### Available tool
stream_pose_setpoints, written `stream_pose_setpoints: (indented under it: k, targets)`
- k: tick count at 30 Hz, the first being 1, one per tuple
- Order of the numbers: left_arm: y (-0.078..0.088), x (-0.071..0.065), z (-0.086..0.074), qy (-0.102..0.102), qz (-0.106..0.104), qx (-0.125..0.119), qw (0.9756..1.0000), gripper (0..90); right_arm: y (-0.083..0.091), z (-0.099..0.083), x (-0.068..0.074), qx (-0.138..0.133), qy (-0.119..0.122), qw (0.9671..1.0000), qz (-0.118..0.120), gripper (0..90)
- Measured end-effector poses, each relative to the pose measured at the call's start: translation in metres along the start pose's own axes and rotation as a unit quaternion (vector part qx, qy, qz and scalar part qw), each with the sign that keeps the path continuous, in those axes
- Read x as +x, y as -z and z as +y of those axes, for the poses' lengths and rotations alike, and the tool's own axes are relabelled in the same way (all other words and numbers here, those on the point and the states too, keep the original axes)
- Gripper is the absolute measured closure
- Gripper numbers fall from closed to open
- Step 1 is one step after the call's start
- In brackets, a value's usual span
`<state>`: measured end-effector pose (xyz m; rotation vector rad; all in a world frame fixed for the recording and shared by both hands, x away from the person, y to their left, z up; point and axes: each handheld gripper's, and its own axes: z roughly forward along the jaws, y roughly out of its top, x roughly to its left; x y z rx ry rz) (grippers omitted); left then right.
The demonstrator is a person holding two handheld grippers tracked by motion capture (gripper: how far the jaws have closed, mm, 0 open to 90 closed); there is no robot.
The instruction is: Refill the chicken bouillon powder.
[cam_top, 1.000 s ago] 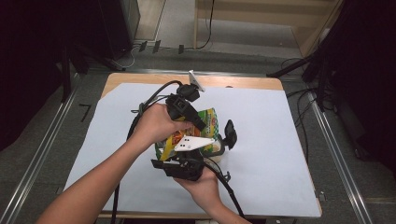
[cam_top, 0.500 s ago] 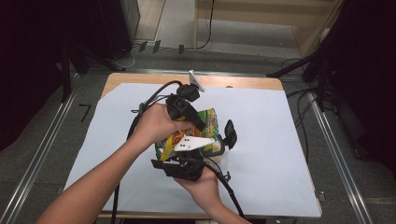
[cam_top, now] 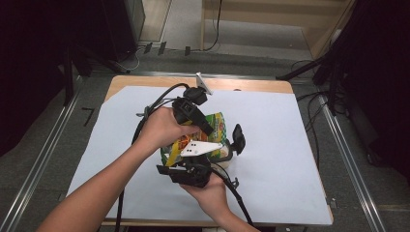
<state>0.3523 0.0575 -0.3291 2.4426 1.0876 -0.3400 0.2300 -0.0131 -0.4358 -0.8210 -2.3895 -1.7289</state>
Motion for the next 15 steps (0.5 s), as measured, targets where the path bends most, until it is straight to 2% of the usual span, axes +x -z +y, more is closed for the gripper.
stream_pose_setpoints:
  k: [15]
  targets:
    - [0.0006, 0.0009, 0.0014, 0.001, -0.003, 0.001, 1.0000, 81.3, 0.0004, 0.0009, 0.0004, 0.000, 0.002, 1.0000, 0.000, 70.4]
